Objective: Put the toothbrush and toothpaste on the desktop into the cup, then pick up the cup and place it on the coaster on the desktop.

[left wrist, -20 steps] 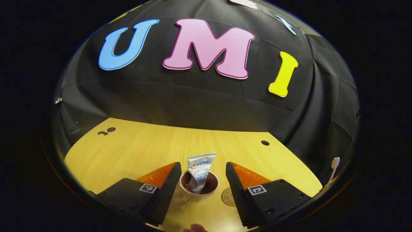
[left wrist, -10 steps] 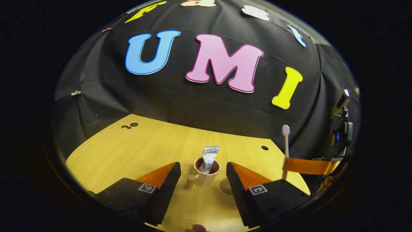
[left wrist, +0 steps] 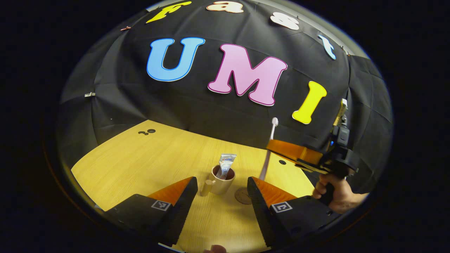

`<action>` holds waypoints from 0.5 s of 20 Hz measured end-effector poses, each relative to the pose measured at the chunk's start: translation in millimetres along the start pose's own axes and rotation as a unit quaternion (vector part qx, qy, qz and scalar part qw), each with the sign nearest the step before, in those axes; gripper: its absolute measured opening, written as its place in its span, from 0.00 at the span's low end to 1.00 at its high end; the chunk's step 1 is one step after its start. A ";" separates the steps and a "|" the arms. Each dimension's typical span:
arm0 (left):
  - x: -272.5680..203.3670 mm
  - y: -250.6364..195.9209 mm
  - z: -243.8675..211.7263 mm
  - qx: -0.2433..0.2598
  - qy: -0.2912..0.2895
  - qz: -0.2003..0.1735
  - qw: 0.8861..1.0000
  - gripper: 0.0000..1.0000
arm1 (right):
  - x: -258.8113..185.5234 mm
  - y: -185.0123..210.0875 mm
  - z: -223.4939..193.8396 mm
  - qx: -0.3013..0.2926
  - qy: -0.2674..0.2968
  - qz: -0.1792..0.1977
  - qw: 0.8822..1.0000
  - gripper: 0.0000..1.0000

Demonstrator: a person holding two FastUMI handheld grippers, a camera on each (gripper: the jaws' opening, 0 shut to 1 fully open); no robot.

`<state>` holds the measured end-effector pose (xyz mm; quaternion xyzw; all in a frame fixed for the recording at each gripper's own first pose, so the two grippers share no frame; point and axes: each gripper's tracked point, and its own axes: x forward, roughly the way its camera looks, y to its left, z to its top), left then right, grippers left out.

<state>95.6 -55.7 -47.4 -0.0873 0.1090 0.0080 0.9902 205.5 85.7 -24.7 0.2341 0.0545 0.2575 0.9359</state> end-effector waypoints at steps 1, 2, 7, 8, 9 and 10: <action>-2.8 -1.1 -3.5 0.001 0.005 -0.003 1.000 0.88 | 9.1 -2.8 -0.3 0.004 -0.007 -0.003 1.000 0.06; -4.7 -2.8 -5.8 0.001 0.009 -0.005 1.000 0.88 | 18.1 -6.3 -0.8 0.006 -0.012 -0.008 1.000 0.06; -14.4 -10.6 -14.9 -0.002 0.022 -0.015 1.000 0.88 | 52.6 -22.4 -19.9 0.003 -0.021 -0.019 1.000 0.06; -15.2 -11.1 -16.6 -0.005 0.026 -0.017 1.000 0.88 | 58.9 -27.8 -23.6 0.000 -0.023 -0.023 0.999 0.06; -16.3 -11.3 -19.5 -0.008 0.029 -0.016 0.999 0.88 | 63.6 -33.3 -27.0 -0.001 -0.026 -0.029 0.999 0.06; -16.1 -10.7 -21.6 -0.007 0.032 -0.016 0.999 0.88 | 66.9 -39.0 -31.9 -0.001 -0.028 -0.034 0.999 0.06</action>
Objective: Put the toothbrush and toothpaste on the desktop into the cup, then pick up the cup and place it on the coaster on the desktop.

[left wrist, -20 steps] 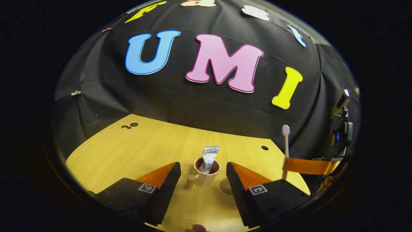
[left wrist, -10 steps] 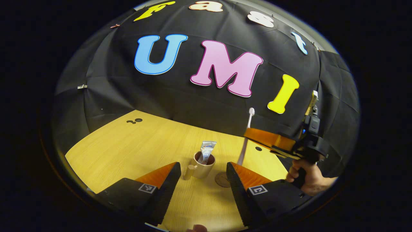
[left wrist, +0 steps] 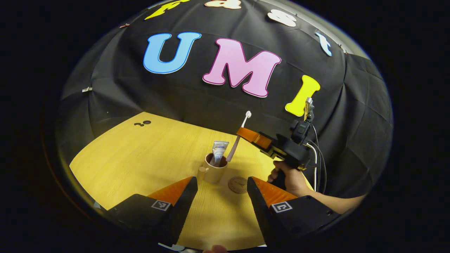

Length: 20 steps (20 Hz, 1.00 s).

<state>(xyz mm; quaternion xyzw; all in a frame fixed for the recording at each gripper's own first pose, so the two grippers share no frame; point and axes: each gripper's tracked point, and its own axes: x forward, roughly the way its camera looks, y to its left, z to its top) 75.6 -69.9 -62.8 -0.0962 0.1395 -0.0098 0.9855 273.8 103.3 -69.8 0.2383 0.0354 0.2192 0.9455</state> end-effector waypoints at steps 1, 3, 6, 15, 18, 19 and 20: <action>-1.2 1.0 -2.7 0.004 0.002 0.002 1.000 0.88 | 3.2 -5.1 -5.1 0.000 -0.002 -0.006 1.000 0.06; -0.9 2.5 -5.8 0.014 0.004 0.002 1.000 0.88 | 9.1 -11.7 -13.7 0.003 -0.007 -0.013 1.000 0.06; -0.5 2.8 -10.2 0.021 0.012 -0.002 1.000 0.88 | 15.4 -20.3 -29.7 -0.013 -0.006 -0.026 1.000 0.06; 3.9 8.9 -7.9 0.011 0.021 -0.017 1.000 0.88 | 7.5 -26.2 -52.8 -0.027 0.016 -0.027 0.999 0.08; 7.3 9.5 -3.0 0.008 0.022 -0.023 0.999 0.88 | -2.0 -23.5 -63.1 -0.033 0.040 -0.020 0.998 0.11; 9.8 11.5 -0.5 0.009 0.021 -0.024 0.999 0.88 | -5.6 -20.0 -70.2 -0.035 0.054 -0.016 0.998 0.11; 15.4 12.8 2.2 0.011 0.021 -0.025 0.999 0.88 | -9.7 -17.9 -78.4 -0.031 0.071 -0.015 0.997 0.13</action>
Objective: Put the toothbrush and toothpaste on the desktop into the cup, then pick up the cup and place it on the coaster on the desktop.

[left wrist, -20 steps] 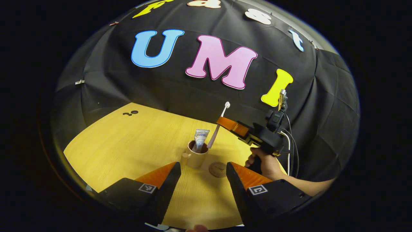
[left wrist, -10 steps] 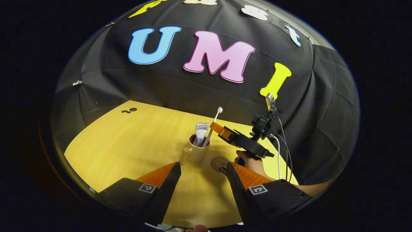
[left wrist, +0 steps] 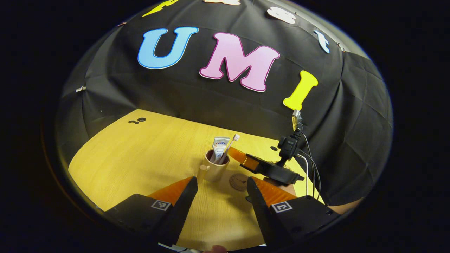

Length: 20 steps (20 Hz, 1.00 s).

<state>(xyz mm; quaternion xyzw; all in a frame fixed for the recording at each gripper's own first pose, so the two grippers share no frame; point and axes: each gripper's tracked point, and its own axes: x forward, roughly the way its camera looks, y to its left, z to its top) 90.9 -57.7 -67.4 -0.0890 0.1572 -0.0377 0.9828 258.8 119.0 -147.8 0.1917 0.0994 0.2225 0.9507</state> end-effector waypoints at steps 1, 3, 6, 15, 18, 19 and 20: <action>1.4 0.6 1.1 0.000 0.001 -0.001 1.000 0.88 | -2.5 1.0 -4.1 0.006 0.008 0.001 1.000 0.17; 6.9 2.0 0.5 -0.001 0.006 -0.004 1.000 0.88 | -10.3 2.6 -11.4 0.018 0.022 -0.002 1.000 0.22; 13.3 -2.7 -1.7 -0.008 0.023 -0.023 0.999 0.88 | -24.1 2.6 -20.0 0.019 0.045 0.000 0.999 0.30; 50.3 27.9 -19.7 0.027 0.132 -0.011 0.991 0.88 | -93.6 -29.7 -25.0 0.037 0.106 -0.014 0.994 0.53; 68.3 33.5 -21.6 0.048 0.161 -0.020 0.986 0.89 | -114.0 -42.3 -25.2 0.049 0.121 -0.023 0.991 0.53; 75.8 38.4 -23.3 0.060 0.172 -0.016 0.983 0.88 | -121.4 -46.8 -25.5 0.057 0.125 -0.027 0.990 0.53; 82.1 45.1 -26.3 0.072 0.183 -0.010 0.980 0.88 | -130.8 -49.5 -26.7 0.065 0.129 -0.031 0.989 0.53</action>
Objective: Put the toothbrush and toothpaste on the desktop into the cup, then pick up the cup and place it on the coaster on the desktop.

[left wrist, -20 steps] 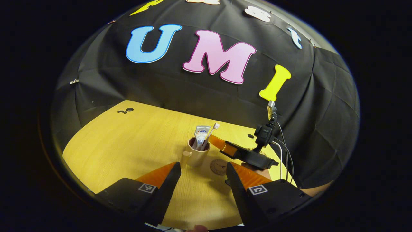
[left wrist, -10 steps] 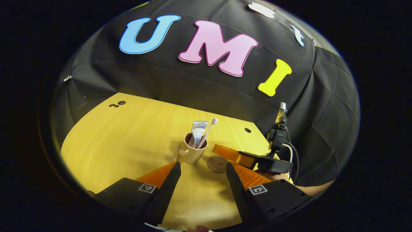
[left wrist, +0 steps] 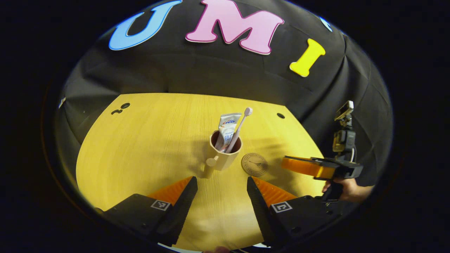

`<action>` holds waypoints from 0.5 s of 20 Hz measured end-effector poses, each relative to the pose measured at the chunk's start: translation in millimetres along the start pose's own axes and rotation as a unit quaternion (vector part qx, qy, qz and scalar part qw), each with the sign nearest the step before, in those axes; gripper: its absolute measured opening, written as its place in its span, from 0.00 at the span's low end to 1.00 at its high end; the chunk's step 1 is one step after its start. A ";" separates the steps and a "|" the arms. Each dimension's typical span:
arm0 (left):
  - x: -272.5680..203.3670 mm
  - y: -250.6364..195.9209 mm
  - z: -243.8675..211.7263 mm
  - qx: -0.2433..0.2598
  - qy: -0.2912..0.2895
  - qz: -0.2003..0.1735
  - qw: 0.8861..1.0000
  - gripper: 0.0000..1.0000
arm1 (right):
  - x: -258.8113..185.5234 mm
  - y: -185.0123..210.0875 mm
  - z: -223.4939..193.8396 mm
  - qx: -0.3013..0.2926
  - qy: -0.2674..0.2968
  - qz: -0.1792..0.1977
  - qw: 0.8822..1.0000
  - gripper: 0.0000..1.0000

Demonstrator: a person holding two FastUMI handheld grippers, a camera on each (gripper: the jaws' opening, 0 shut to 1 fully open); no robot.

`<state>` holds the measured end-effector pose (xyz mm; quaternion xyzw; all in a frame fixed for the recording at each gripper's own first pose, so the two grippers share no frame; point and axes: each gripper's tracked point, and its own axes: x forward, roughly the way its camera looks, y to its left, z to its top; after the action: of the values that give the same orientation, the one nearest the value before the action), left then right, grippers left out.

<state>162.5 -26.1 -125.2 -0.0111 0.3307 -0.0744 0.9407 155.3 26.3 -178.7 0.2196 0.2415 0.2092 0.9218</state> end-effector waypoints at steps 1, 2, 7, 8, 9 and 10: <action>8.6 5.2 1.1 0.011 0.011 0.004 1.000 0.89 | -7.0 -4.2 -1.7 0.006 0.002 -0.004 1.000 0.53; 18.8 7.5 2.9 0.021 0.023 0.006 1.000 0.88 | -12.3 -7.5 -2.4 0.008 0.005 -0.009 1.000 0.53; 68.1 15.1 -10.7 0.035 0.103 -0.007 0.994 0.89 | -46.1 -18.3 -5.4 0.022 0.014 -0.021 0.999 0.53; 76.8 19.2 -11.2 0.041 0.116 -0.001 0.992 0.89 | -51.8 -19.3 -6.2 0.024 0.016 -0.021 0.999 0.53; 83.0 22.1 -12.2 0.049 0.125 0.002 0.991 0.89 | -55.2 -20.5 -5.7 0.025 0.016 -0.022 0.999 0.53; 89.8 24.3 -14.2 0.060 0.134 0.005 0.989 0.88 | -59.0 -22.9 -6.2 0.026 0.017 -0.024 0.999 0.53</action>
<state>226.1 -14.9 -193.7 0.0572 0.4491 -0.0898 0.8871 111.4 -19.5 -174.3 0.2343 0.2672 0.1844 0.9163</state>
